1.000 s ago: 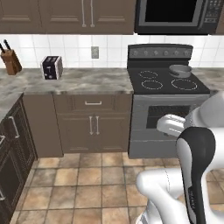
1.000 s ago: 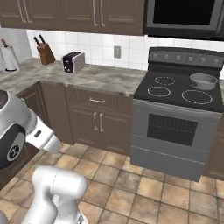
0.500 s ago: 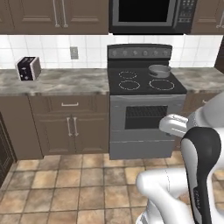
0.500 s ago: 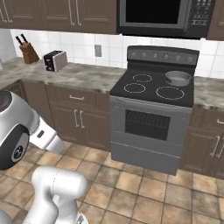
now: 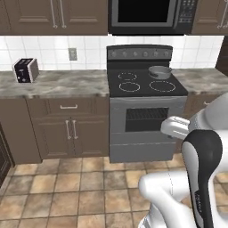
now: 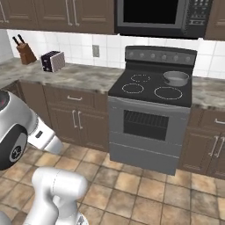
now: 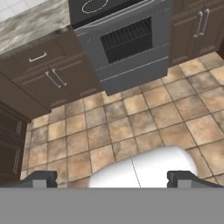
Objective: Move the pot and pan from the stove into the sink.
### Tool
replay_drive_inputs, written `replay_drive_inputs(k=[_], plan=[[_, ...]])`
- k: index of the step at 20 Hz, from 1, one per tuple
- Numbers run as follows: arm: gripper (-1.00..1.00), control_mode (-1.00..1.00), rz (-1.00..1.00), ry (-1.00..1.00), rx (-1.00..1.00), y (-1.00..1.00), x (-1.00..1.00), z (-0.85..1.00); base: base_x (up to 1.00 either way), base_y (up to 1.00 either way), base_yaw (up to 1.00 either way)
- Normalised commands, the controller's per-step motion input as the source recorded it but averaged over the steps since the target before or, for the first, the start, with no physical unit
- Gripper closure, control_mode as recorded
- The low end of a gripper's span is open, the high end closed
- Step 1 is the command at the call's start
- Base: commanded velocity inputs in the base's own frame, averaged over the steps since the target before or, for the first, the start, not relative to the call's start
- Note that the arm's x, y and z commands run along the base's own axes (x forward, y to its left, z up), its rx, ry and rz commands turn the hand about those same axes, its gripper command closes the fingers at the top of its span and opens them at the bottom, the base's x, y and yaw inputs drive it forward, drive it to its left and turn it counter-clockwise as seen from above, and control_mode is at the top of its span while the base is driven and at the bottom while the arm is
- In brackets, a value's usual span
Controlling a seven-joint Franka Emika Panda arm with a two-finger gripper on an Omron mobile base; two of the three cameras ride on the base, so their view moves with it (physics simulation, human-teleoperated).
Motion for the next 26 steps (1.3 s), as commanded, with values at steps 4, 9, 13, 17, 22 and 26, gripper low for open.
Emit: replay_drive_inputs(k=[4,9,13,17,22,26], plan=[[-1.00,1.00,0.00,0.00,0.00,0.00,0.00,0.00,0.02,-0.03,-0.01],[-1.00,1.00,0.00,0.00,0.00,0.00,0.00,0.00,0.74,0.15,-0.04],[-1.00,1.00,0.00,0.00,0.00,0.00,0.00,0.00,0.95,0.21,-0.05],[-1.00,1.00,0.00,0.00,0.00,0.00,0.00,0.00,0.92,0.20,-0.05],[-1.00,1.00,0.00,0.00,0.00,0.00,0.00,0.00,0.69,0.14,-0.04],[-1.00,1.00,0.00,0.00,0.00,0.00,0.00,0.00,0.58,0.12,-0.04]])
